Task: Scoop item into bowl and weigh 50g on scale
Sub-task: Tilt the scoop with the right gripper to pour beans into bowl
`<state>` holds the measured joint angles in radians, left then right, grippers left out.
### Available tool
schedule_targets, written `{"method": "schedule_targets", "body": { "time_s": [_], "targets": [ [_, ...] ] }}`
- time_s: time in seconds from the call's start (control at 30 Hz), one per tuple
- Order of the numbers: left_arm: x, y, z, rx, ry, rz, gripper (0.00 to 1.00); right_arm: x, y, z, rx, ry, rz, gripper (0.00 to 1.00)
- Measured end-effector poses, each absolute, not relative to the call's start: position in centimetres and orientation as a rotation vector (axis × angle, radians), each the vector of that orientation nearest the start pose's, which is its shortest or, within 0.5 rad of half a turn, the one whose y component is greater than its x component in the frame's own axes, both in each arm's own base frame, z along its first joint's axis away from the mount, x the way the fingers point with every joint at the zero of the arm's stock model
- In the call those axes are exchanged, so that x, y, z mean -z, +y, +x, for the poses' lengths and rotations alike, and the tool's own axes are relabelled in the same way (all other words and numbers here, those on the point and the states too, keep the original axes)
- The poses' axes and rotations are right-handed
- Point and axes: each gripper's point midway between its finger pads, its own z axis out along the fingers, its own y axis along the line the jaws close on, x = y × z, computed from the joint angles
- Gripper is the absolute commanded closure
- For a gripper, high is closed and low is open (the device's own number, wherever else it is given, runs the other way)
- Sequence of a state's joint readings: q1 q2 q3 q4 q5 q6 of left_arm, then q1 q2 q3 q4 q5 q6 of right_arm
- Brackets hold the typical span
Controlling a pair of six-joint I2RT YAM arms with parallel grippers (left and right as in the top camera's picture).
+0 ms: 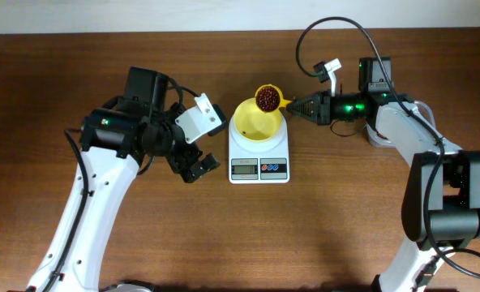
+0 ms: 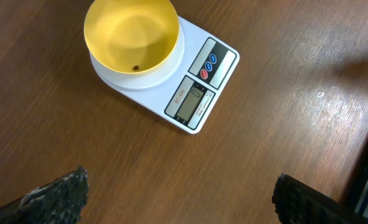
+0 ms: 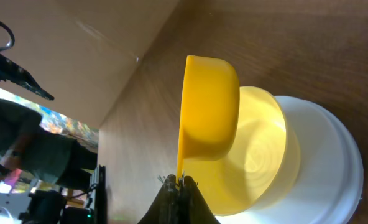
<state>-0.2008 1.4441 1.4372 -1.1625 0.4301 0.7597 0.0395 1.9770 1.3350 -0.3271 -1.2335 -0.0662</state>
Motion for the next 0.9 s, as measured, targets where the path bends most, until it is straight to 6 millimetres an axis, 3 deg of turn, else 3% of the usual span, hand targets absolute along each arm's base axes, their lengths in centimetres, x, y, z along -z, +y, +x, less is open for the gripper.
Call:
{"method": "schedule_targets", "body": {
  "time_s": [0.5, 0.9],
  "targets": [
    [-22.18, -13.45, 30.12, 0.402, 2.264, 1.311, 0.01, -14.94, 17.91, 42.37, -1.363, 1.951, -0.793, 0.96],
    [-22.18, -13.45, 30.12, 0.402, 2.264, 1.311, 0.01, -14.23, 17.59, 42.90, -1.290, 1.975, -0.802, 0.96]
  ]
}}
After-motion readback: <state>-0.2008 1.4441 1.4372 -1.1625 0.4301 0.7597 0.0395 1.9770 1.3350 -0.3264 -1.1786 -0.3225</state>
